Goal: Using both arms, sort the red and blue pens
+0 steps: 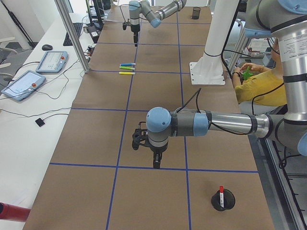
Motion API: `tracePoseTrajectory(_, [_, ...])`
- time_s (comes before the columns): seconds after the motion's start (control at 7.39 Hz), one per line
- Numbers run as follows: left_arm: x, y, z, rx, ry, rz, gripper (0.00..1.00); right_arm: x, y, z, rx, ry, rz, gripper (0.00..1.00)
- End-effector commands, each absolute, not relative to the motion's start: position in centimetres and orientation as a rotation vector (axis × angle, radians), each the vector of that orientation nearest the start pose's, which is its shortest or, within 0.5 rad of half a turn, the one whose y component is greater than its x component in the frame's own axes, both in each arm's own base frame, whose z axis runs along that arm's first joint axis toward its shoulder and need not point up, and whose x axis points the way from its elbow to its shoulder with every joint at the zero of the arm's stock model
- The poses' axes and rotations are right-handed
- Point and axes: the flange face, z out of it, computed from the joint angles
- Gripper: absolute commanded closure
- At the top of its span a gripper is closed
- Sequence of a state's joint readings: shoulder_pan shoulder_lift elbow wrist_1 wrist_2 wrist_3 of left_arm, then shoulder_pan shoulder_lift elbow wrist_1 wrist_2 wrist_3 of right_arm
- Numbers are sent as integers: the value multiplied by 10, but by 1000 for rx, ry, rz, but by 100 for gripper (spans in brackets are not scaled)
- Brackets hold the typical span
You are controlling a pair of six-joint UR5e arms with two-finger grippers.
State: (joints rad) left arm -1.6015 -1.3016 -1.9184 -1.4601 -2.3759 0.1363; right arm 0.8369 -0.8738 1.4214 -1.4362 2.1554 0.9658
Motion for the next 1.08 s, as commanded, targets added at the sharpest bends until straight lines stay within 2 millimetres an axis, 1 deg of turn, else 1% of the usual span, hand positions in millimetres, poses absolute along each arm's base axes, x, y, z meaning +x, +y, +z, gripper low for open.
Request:
tracePoseTrajectory(0.0, [-73, -372, 616, 33, 806, 85, 0, -496, -627, 250, -19, -823, 65, 1])
tracePoseTrajectory(0.27, [-73, -369, 617, 29, 806, 82, 0, -527, -641, 236, -28, -785, 71, 1])
tracePoseTrajectory(0.41, [-73, -369, 618, 27, 806, 81, 0, -540, -642, 236, -32, -765, 70, 2])
tracePoseTrajectory(0.54, [-73, -369, 619, 24, 806, 82, 0, -545, -638, 238, -35, -762, 62, 15])
tracePoseTrajectory(0.68, [-73, -369, 619, 22, 806, 81, 0, -555, -632, 242, -18, -743, 54, 27])
tracePoseTrajectory(0.81, [-73, -368, 620, 21, 806, 80, 0, -562, -627, 243, -12, -736, 47, 34])
tracePoseTrajectory(0.95, [-73, -368, 620, 22, 806, 82, 0, -568, -621, 247, -14, -732, 28, 43])
